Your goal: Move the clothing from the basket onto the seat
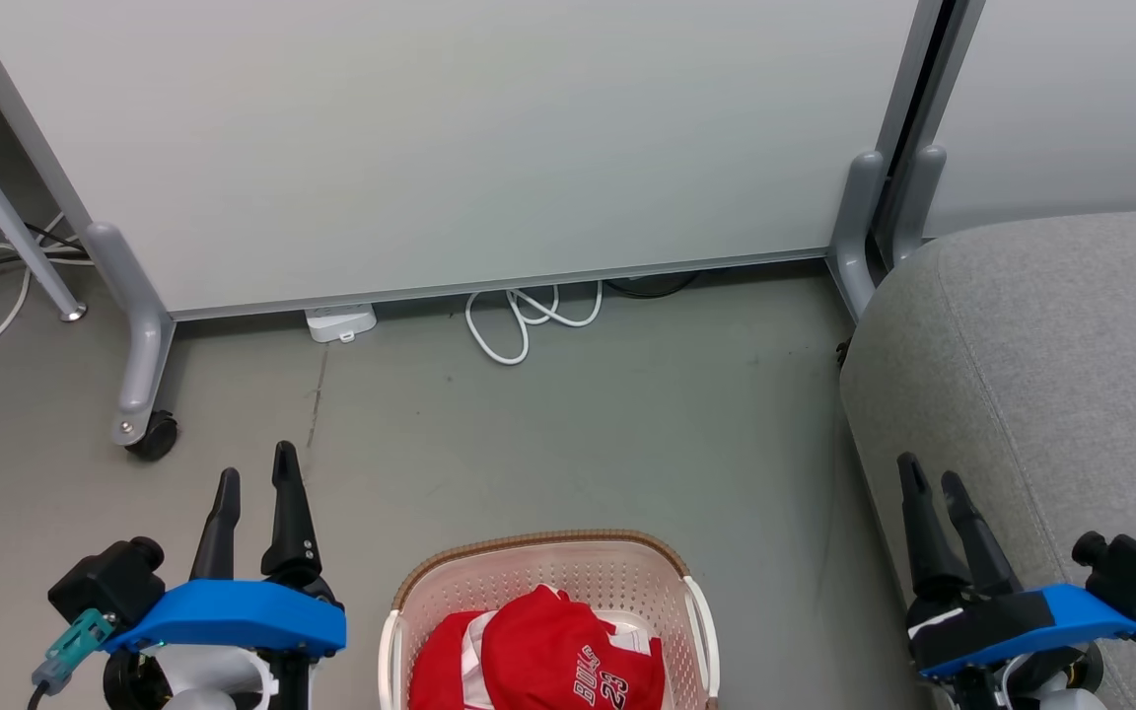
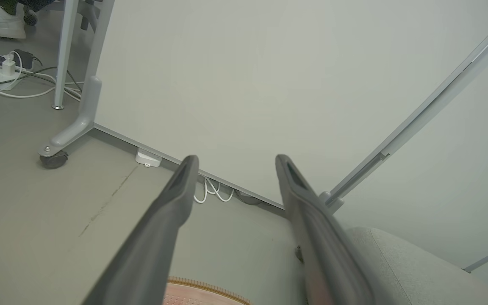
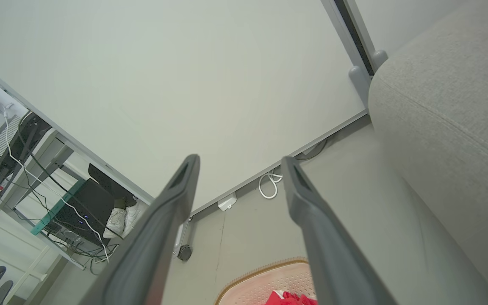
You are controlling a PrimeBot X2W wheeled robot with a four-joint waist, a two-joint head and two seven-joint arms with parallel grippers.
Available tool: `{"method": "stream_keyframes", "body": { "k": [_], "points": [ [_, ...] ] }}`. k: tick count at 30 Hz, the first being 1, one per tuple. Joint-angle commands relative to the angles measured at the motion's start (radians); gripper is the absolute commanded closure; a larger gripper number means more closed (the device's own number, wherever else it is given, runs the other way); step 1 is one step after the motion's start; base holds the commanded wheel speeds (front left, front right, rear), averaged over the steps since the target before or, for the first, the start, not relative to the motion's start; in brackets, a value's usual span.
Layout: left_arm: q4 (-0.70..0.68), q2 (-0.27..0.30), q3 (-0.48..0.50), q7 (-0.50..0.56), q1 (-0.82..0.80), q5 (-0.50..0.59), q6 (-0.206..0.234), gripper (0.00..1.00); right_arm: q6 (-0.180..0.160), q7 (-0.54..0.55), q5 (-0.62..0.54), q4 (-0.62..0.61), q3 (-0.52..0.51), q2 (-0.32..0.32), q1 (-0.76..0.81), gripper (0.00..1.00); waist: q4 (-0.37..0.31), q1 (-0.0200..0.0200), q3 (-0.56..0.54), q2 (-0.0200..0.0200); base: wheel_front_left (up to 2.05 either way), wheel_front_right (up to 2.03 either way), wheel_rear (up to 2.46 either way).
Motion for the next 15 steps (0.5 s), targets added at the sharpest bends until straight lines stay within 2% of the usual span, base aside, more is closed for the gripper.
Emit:
{"method": "stream_keyframes", "body": {
  "k": [1, 15],
  "points": [
    [-0.007, 0.008, -0.006, -0.010, -0.024, 0.030, 0.004, 0.00, 0.002, -0.009, -0.029, -0.007, 0.004, -0.005, -0.019, 0.00, 0.001, 0.0000, 0.000, 0.0000, 0.00, 0.00, 0.00],
    [-0.005, 0.014, -0.044, -0.048, -0.026, 0.187, 0.027, 0.00, 0.002, -0.047, -0.191, 0.006, 0.030, -0.006, -0.023, 0.00, 0.004, 0.0000, 0.003, 0.0000, 0.00, 0.00, 0.00]
  ]
}}
